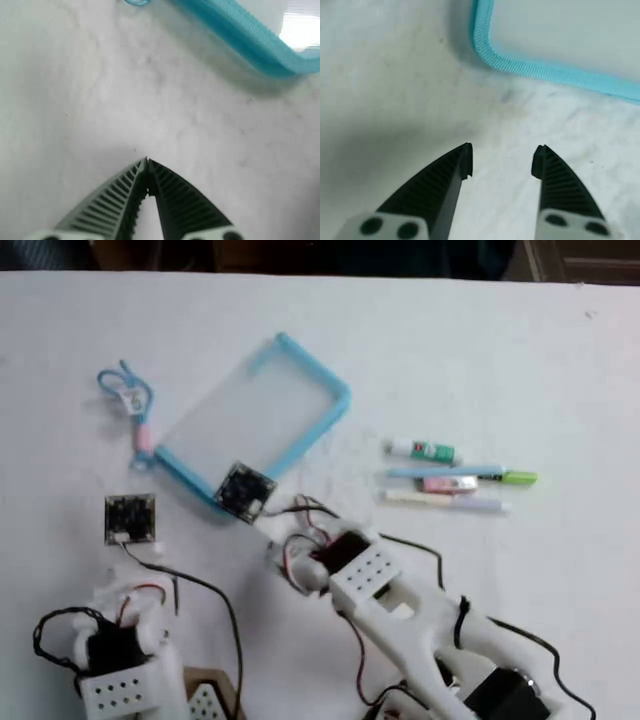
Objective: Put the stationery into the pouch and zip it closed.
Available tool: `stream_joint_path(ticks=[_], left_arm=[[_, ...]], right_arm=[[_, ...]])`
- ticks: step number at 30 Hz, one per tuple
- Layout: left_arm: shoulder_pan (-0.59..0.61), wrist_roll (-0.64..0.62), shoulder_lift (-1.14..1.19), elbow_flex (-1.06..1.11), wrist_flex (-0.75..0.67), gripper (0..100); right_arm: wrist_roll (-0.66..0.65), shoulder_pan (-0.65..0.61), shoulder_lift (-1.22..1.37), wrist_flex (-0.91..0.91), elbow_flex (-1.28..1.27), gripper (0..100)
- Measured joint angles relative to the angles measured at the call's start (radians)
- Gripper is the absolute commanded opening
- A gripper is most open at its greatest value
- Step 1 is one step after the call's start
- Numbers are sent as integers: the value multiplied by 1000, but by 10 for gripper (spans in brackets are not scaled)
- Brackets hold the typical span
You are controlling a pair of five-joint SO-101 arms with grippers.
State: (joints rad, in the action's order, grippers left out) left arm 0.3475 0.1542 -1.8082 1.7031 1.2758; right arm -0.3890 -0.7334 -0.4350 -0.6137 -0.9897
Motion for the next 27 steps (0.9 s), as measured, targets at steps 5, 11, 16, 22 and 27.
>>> stream_joint_path(ticks=[5,11,16,22,27], left_arm=[[0,0,0,0,0,25],[0,0,0,0,0,25],[0,0,0,0,0,25],[0,0,0,0,0,25],[3,0,0,0,0,25]], right_arm=[[-6,-25,5,0,0,208],[-87,-86,18,95,0,209],[-181,-98,153,196,34,230],[-190,-101,362,232,206,348],[-192,-104,491,238,321,289]])
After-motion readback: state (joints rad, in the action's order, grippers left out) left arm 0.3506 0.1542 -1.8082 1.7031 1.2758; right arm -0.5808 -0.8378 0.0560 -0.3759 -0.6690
